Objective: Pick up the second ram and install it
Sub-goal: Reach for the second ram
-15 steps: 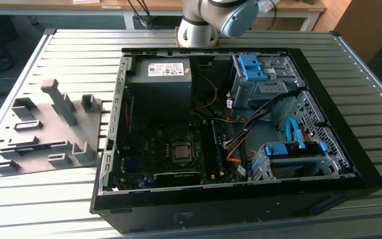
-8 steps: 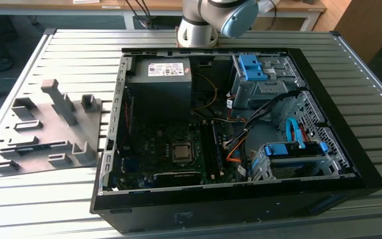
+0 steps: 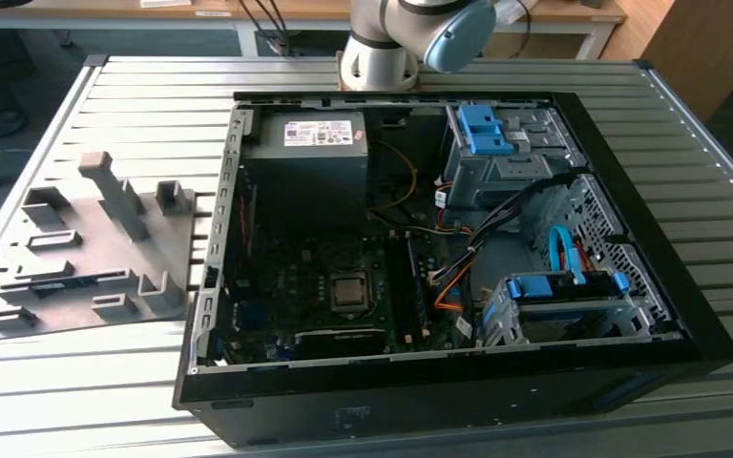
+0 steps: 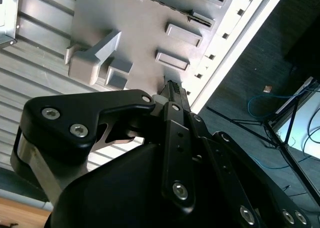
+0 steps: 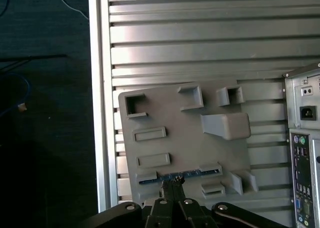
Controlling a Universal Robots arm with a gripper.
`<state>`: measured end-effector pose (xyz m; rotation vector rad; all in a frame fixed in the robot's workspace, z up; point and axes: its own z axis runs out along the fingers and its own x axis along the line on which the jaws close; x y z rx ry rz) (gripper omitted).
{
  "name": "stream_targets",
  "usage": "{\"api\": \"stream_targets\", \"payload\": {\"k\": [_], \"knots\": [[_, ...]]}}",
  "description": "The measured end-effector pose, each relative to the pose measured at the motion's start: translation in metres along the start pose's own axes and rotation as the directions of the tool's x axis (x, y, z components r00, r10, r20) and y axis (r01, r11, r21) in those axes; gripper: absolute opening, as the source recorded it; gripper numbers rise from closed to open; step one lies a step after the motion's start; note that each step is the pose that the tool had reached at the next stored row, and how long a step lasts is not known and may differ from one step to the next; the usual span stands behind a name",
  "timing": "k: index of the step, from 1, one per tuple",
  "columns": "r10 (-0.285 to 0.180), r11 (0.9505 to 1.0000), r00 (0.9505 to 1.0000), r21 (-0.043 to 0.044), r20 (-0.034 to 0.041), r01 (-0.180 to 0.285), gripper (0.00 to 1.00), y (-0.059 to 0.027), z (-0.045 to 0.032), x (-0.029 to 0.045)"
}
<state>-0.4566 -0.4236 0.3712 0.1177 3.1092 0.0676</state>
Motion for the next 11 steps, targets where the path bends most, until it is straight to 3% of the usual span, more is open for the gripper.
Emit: {"api": "stream_targets", "payload": {"k": [11], "knots": [[0.000,1.0000,1.0000,0.0000,-0.0001,0.000,0.10,-0.0009,0.0123,0.0055]]}}
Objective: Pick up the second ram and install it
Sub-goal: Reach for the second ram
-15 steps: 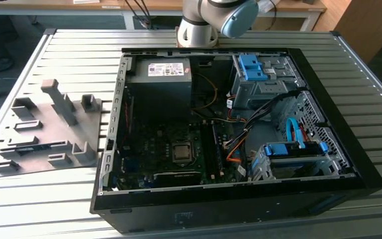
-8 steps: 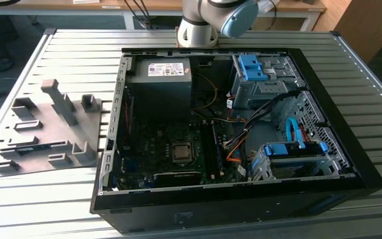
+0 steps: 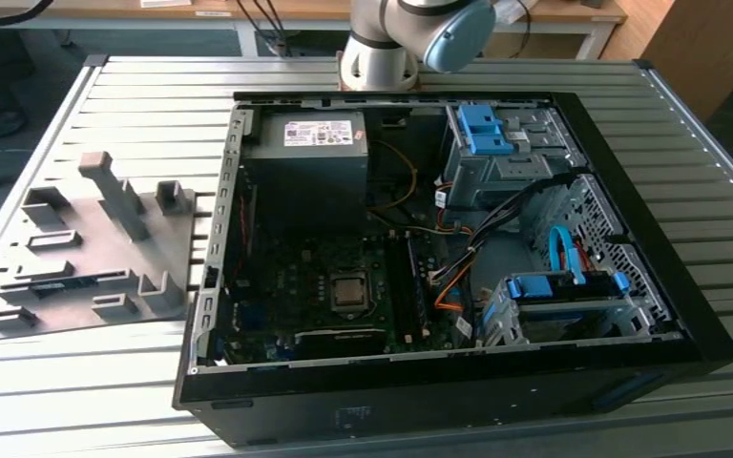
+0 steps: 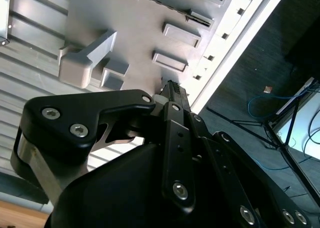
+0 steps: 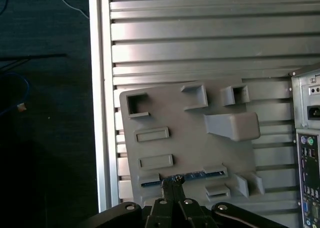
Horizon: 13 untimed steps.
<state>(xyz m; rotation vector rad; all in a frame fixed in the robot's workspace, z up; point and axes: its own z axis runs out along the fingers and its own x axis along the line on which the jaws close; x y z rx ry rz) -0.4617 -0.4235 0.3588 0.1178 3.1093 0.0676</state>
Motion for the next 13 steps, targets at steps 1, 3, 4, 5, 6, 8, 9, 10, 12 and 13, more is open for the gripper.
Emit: {"api": "stream_targets", "payload": {"k": [1,3,4,5,6,8,9,10,12,13], "knots": [[0.000,1.0000,1.0000,0.0000,-0.0001,0.000,0.10,-0.0002,0.0016,0.0012],[0.000,1.0000,1.0000,0.0000,0.0001,0.000,0.10,-0.0006,0.0050,0.0028],[0.000,1.0000,1.0000,0.0000,0.0000,0.000,0.10,-0.0011,0.0067,0.0030],[0.000,1.0000,1.0000,0.0000,0.0000,0.000,0.10,-0.0019,0.0082,0.0032],[0.000,1.0000,1.0000,0.0000,0.0000,0.000,0.10,-0.0025,0.0095,0.0032],[-0.001,1.0000,1.0000,0.0000,0.0001,0.001,0.10,-0.0032,0.0118,0.0033],[-0.001,1.0000,1.0000,0.0000,0.0000,0.001,0.10,-0.0034,0.0129,0.0033],[-0.002,1.0000,1.0000,0.0000,-0.0001,0.002,0.10,-0.0036,0.0140,0.0033],[-0.002,1.0000,1.0000,0.0001,-0.0001,0.002,0.10,-0.0037,0.0160,0.0033],[-0.002,1.0000,1.0000,0.0002,-0.0001,0.002,0.10,-0.0037,0.0169,0.0033]]}}
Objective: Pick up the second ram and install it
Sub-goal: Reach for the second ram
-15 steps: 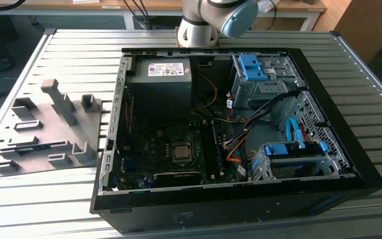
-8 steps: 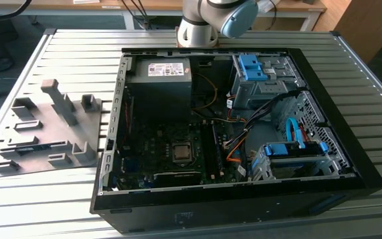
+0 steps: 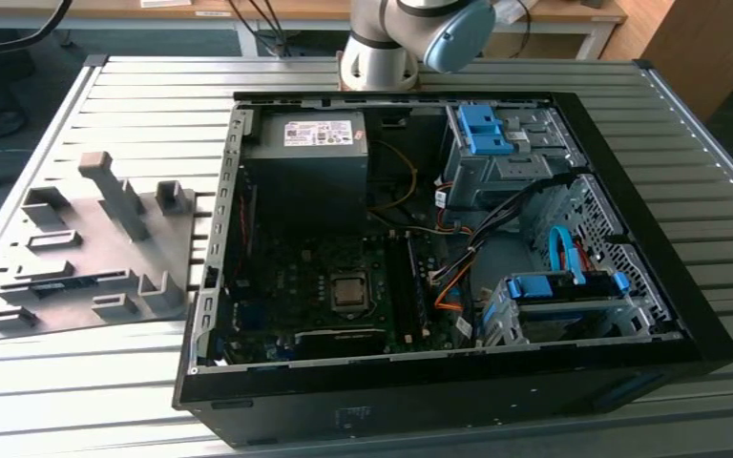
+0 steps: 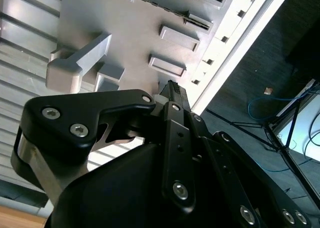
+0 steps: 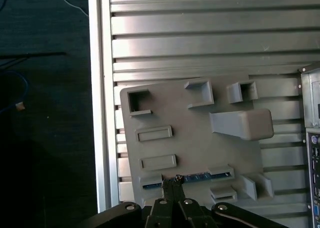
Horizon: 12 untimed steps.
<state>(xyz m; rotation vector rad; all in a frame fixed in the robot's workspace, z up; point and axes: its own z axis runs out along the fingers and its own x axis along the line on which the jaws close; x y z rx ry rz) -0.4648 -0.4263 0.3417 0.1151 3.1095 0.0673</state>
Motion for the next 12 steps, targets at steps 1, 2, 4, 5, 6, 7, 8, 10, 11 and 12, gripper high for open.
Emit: {"api": "stream_targets", "payload": {"k": [1,2,4,5,6,7,8,10,11,12], "knots": [[0.000,1.0000,1.0000,0.0000,0.0000,0.000,0.10,0.0000,0.0010,0.0000],[0.000,1.0000,1.0000,0.0000,0.0001,0.000,0.10,-0.0001,0.0018,0.0000],[0.000,1.0000,1.0000,0.0000,0.0000,0.000,0.10,-0.0002,0.0035,0.0001],[0.000,1.0000,1.0000,0.0000,0.0001,0.000,0.10,-0.0002,0.0045,0.0001],[0.000,1.0000,1.0000,0.0000,0.0001,0.000,0.10,-0.0002,0.0053,0.0001],[0.000,1.0000,1.0000,0.0000,0.0000,0.000,0.10,-0.0003,0.0062,0.0002],[0.000,1.0000,1.0000,0.0000,0.0001,0.000,0.10,-0.0003,0.0070,0.0002],[0.000,1.0000,1.0000,-0.0001,0.0001,0.000,0.10,-0.0004,0.0087,0.0002],[0.000,1.0000,1.0000,-0.0001,0.0001,0.000,0.10,-0.0005,0.0096,0.0003],[0.000,1.0000,1.0000,-0.0001,0.0001,0.000,0.10,-0.0005,0.0106,0.0003]]}}
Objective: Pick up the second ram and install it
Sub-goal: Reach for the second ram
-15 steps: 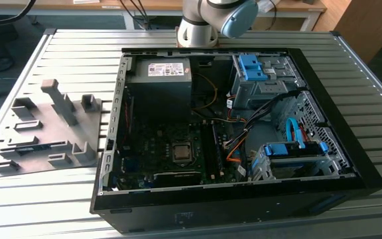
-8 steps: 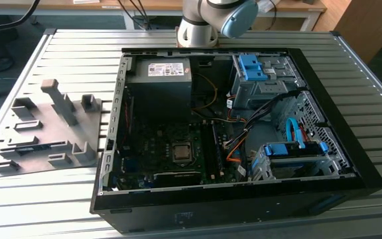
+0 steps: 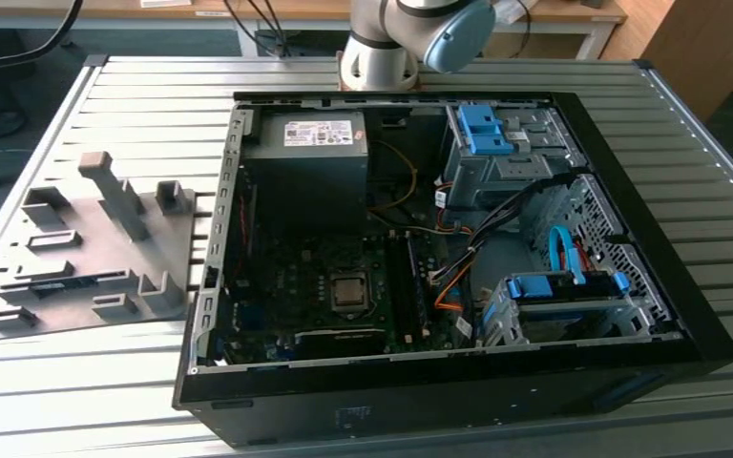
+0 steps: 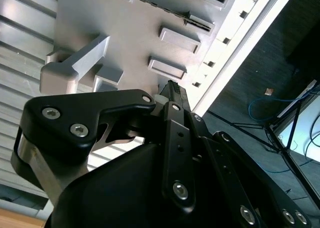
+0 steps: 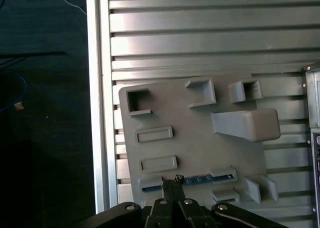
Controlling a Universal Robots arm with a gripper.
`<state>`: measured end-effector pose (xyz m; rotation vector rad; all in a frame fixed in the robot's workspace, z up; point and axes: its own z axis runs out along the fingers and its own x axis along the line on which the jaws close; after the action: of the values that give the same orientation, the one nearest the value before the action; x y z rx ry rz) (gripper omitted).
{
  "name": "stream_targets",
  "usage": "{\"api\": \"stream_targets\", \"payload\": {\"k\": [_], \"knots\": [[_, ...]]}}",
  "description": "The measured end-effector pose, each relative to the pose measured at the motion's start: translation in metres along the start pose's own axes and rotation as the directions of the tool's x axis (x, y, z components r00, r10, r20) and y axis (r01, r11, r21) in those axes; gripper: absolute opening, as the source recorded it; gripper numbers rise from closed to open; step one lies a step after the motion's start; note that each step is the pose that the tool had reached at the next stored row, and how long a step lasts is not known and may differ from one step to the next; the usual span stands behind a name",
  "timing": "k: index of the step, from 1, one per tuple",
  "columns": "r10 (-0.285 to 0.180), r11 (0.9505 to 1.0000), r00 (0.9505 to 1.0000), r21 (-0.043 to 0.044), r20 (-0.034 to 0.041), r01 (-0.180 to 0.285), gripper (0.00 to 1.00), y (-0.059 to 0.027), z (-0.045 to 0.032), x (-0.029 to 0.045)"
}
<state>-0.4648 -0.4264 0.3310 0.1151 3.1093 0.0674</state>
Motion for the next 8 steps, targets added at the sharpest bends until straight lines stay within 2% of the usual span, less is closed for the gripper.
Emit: {"api": "stream_targets", "payload": {"k": [8], "knots": [[0.000,1.0000,1.0000,0.0000,0.0000,0.000,0.10,-0.0003,0.0067,0.0002]]}}
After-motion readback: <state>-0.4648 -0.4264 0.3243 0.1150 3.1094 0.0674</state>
